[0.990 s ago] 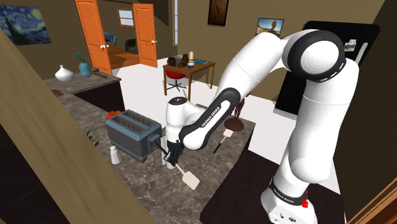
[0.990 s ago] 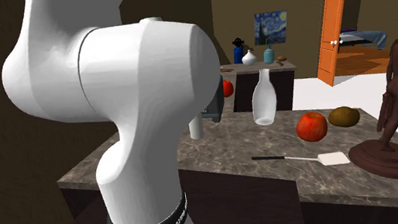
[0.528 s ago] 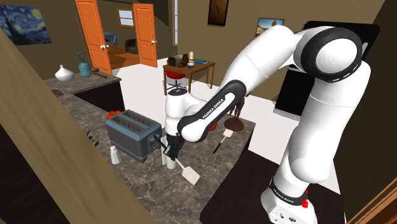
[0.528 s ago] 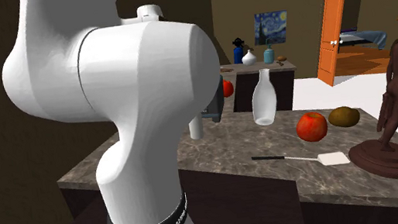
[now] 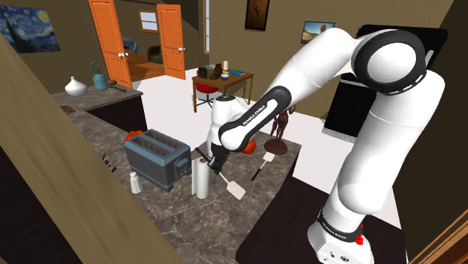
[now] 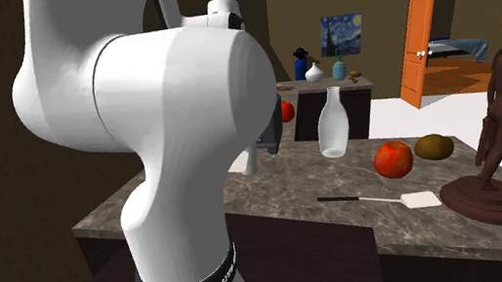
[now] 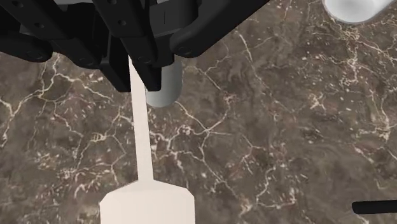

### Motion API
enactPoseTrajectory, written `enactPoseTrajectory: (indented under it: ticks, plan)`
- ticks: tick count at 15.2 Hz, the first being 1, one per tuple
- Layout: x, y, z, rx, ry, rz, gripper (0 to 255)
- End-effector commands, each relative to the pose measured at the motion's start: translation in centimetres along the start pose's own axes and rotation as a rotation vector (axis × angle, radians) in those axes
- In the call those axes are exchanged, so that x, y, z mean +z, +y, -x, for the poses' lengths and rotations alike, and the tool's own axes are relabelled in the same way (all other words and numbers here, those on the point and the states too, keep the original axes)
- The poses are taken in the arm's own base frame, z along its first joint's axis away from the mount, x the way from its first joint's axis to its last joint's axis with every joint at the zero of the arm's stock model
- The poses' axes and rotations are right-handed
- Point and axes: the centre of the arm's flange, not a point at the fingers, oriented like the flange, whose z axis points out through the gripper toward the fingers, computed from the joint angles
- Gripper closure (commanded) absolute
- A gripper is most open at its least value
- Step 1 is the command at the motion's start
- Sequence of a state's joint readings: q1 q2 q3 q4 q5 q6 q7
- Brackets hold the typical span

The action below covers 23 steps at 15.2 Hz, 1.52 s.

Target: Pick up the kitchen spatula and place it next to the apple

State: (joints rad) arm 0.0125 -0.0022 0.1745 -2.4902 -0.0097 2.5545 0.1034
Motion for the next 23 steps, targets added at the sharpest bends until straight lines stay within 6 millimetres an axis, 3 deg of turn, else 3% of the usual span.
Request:
enactPoseTrajectory:
  ticks: [1, 16, 23]
  plan:
    - [0.2, 2.4, -0.4, -0.002, 0.0, 0.0, 255]
    - [0.2, 22.4, -2.0, -0.002, 0.0, 0.0, 255]
    - [3.9, 22.4, -1.8, -0.002, 0.0, 0.0, 255]
